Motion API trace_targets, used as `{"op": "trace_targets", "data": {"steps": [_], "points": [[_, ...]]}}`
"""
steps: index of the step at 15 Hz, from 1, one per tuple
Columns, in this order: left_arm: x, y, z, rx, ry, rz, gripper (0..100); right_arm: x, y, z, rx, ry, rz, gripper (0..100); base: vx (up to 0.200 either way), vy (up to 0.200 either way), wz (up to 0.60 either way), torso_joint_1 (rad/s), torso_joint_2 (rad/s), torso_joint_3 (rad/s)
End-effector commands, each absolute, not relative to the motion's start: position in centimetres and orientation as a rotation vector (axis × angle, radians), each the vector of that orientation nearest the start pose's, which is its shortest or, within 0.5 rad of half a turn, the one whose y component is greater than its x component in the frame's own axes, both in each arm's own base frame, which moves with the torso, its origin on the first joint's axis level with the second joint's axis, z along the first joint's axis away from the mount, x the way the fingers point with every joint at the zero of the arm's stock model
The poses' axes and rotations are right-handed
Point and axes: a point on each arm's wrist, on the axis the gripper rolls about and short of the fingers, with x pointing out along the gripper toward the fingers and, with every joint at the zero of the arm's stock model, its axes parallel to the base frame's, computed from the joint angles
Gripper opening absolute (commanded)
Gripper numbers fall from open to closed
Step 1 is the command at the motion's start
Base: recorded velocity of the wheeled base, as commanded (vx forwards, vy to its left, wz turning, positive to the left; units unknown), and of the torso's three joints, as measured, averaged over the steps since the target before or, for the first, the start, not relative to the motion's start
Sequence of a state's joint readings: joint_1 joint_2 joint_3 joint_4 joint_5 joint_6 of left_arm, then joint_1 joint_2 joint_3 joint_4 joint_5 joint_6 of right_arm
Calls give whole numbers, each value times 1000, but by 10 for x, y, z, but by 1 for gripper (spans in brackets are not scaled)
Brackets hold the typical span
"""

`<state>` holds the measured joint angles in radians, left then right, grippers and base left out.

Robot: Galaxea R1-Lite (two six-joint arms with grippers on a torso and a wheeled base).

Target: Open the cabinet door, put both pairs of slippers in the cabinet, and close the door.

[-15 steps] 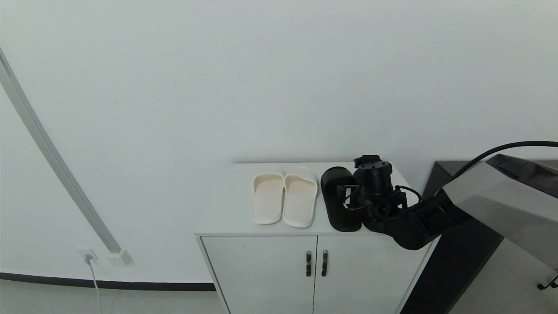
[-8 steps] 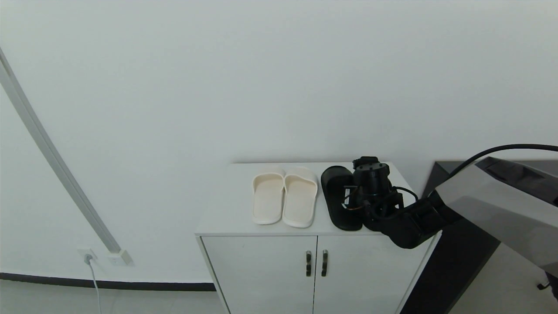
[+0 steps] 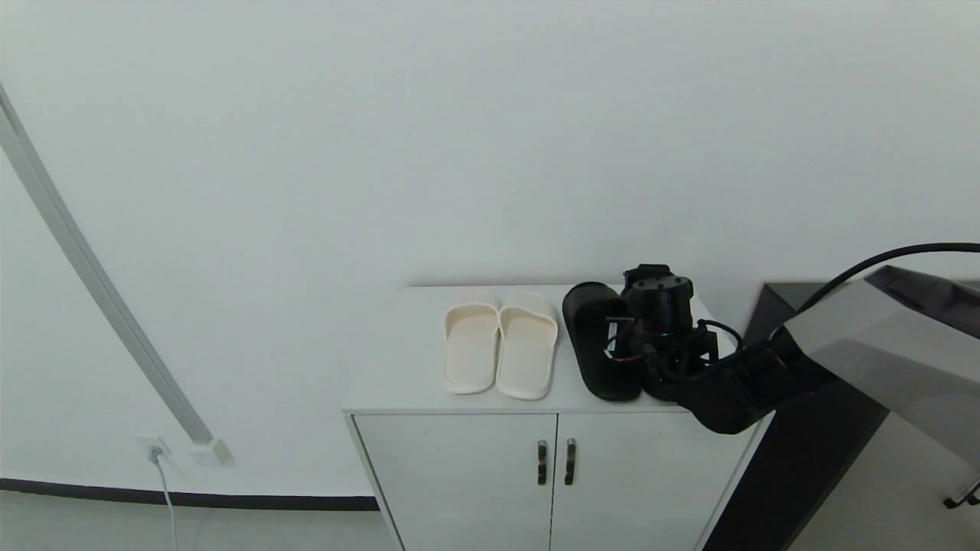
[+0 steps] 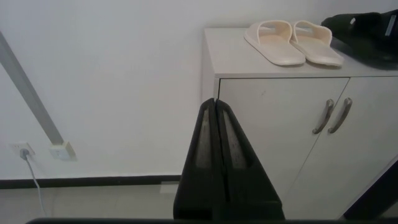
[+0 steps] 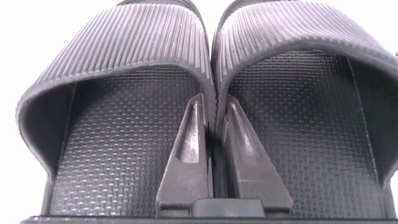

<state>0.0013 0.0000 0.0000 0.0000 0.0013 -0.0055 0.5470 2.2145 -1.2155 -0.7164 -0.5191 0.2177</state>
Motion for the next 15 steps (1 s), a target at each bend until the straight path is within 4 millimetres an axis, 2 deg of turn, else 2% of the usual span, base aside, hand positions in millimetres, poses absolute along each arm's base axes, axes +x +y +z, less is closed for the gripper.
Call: {"op": "trace_targets", "data": {"steps": [1, 3, 5, 9, 12, 15], "points": [[-23, 0, 75, -6, 0, 3, 0, 335, 215, 144, 69, 209, 75, 0, 0, 0, 0, 0, 0, 0], [-23, 0, 75, -6, 0, 3, 0, 286, 213, 162, 51, 212, 209, 0, 0, 0, 0, 0, 0, 0], [-23, 0, 75, -6, 0, 3, 0, 244, 204, 168, 40, 236, 337, 0, 0, 0, 0, 0, 0, 0], [-23, 0, 75, -5, 0, 2, 0, 190, 177, 169, 46, 283, 576, 0, 0, 0, 0, 0, 0, 0], [-23, 0, 75, -6, 0, 3, 0, 170, 172, 170, 39, 294, 678, 0, 0, 0, 0, 0, 0, 0], [-23, 0, 75, -6, 0, 2, 0, 165, 177, 168, 32, 301, 707, 0, 0, 0, 0, 0, 0, 0]]}}
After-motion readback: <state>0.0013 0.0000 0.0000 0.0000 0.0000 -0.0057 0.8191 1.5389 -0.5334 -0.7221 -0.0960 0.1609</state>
